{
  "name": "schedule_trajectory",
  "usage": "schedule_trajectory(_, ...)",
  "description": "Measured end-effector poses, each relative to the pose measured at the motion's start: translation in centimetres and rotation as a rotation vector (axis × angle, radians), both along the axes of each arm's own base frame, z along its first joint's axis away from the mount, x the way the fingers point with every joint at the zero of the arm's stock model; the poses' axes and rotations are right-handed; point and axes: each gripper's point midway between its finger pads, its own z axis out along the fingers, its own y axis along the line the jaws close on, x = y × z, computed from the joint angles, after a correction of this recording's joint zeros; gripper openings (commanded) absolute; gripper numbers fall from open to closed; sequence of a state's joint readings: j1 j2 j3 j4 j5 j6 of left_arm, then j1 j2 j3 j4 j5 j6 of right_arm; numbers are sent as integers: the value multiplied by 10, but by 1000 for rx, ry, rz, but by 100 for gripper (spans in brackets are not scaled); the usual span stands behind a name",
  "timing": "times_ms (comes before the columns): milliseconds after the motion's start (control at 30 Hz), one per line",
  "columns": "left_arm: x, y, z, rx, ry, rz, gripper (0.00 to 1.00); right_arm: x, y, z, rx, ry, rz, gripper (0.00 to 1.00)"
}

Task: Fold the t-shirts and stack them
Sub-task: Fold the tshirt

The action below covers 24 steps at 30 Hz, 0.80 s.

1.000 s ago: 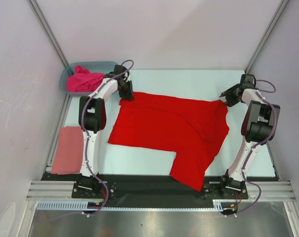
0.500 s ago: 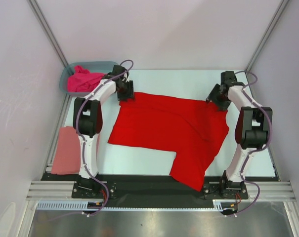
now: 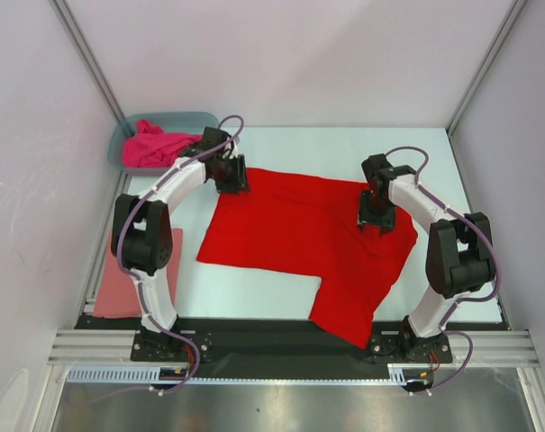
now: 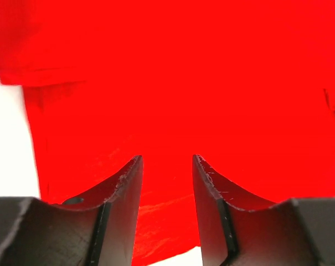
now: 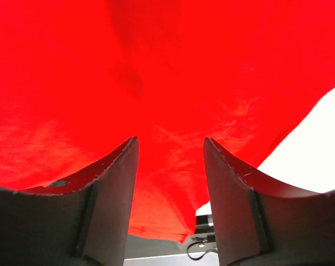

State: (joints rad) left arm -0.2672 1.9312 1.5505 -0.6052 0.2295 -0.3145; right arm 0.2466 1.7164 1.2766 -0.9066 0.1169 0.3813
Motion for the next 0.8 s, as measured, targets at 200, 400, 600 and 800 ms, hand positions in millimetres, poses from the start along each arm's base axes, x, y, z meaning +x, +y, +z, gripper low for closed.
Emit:
schedule_trajectory(200,5,-7,-5,-10,13,-14,43,-8,2,-18,-30,62,40,59)
schedule_trajectory(400,9,-15,-5,-39,13,-33,43,-17,5,-38,-54,127,75,56)
schedule_trajectory(600,6,-24,-13,-49,36,-54,42,-18,-4,-53,-109,164,82,47)
schedule_trajectory(800,1,-34,-13,-63,42,-73,41,-5,-7,-45,-150,141,95,26)
